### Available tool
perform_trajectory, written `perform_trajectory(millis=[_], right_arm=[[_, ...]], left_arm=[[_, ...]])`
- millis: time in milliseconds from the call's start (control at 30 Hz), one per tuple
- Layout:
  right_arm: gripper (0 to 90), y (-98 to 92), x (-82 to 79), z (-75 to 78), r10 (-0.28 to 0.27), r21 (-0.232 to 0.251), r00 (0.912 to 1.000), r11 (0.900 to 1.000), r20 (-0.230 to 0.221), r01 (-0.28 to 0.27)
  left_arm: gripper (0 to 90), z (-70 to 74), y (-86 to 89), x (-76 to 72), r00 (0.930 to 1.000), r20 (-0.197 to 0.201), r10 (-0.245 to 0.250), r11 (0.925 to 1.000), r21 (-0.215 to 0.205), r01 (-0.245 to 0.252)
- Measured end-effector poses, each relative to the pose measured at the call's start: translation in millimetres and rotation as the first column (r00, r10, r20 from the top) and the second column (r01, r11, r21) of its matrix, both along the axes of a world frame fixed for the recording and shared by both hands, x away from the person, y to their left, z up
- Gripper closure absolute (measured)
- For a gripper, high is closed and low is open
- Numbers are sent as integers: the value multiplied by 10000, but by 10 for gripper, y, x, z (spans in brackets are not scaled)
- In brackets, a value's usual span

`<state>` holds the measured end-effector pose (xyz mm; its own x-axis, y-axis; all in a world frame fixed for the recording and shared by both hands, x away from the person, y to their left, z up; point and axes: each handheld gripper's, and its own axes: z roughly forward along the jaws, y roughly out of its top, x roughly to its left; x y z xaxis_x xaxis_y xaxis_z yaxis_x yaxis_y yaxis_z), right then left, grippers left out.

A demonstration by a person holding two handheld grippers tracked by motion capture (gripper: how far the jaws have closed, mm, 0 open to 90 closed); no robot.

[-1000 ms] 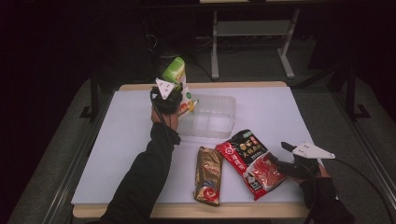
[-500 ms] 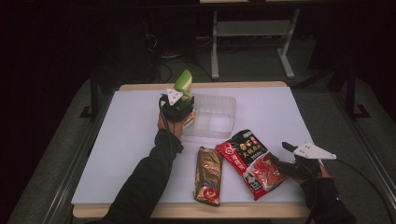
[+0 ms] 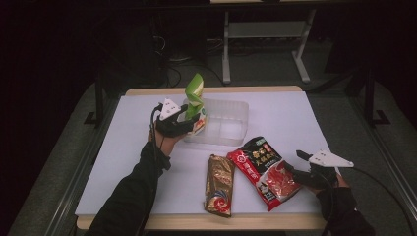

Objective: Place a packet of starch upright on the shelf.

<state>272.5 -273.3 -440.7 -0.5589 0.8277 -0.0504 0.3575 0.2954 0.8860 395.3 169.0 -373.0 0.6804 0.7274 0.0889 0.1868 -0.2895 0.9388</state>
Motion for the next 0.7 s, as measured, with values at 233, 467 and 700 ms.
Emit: perform_trajectory(millis=[233, 467, 700], right_arm=[[377, 17, 11, -8, 357, 115, 9990, 9993, -269, -354], [335, 42, 17, 0, 317, 116, 9985, 9994, -440, -313], [242, 65, 22, 12, 42, 83, 9997, 10000, -242, -40]], left_arm=[[396, -1, 207, -256, 9945, -499, -924, 9943, 489, 949], [377, -147, 487, -482, 9926, -885, -833, 9931, 757, 901], [254, -255, 633, -690, 9955, -763, -554, 9930, 999, 629]])
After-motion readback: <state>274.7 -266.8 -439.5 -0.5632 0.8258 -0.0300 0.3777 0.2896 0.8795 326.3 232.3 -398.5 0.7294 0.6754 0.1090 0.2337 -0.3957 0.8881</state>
